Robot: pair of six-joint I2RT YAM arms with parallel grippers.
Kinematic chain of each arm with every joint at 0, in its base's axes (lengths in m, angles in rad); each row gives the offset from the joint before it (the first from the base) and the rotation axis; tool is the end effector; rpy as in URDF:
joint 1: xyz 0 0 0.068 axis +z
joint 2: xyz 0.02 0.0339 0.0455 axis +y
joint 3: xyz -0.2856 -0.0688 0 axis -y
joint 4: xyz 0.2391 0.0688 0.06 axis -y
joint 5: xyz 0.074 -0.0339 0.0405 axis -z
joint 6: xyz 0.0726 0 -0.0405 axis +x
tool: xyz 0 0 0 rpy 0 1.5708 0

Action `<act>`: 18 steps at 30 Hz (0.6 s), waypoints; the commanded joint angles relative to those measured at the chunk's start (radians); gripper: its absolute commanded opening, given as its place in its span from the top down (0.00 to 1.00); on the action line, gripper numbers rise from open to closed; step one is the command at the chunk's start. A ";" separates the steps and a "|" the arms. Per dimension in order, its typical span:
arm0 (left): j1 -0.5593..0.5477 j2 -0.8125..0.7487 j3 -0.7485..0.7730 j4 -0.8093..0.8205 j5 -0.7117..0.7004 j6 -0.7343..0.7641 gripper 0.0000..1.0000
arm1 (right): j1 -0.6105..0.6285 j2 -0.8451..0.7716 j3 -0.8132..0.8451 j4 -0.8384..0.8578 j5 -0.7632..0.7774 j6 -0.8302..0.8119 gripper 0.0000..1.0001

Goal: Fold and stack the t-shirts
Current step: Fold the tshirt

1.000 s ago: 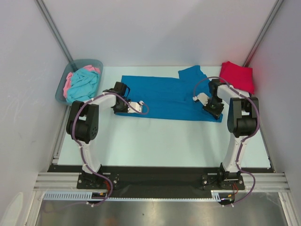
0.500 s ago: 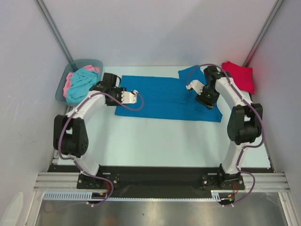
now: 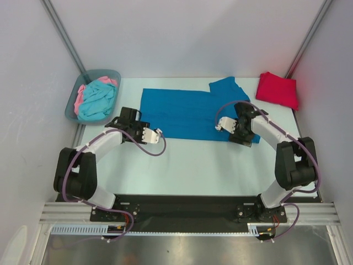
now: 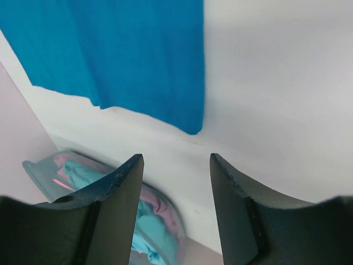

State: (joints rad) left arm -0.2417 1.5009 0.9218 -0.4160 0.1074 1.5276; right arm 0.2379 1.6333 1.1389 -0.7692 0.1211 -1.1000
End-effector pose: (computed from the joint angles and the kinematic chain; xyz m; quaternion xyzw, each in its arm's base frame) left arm 0.3016 -0.0824 0.1951 0.7504 0.5948 0.1288 0.2577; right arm 0.3140 0.0671 0.1987 -0.6045 0.7796 -0.1181 0.1138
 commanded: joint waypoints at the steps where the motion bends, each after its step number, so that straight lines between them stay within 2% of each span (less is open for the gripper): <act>1: -0.013 -0.035 -0.043 0.114 0.049 -0.035 0.42 | 0.001 -0.062 -0.062 0.165 0.048 -0.026 0.32; 4: -0.021 -0.019 -0.057 0.115 0.049 -0.075 0.40 | 0.001 -0.064 -0.123 0.211 0.058 -0.023 0.31; 11: -0.025 -0.008 -0.130 0.170 0.041 -0.066 0.13 | 0.006 -0.041 -0.218 0.340 0.087 -0.040 0.31; 18: -0.027 0.036 -0.178 0.299 -0.008 -0.061 0.11 | 0.000 0.006 -0.287 0.533 0.137 -0.073 0.31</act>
State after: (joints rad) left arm -0.2600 1.5208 0.7563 -0.2035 0.1059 1.4677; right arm 0.2390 1.6203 0.8799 -0.3763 0.2203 -1.1461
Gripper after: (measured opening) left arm 0.889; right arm 0.690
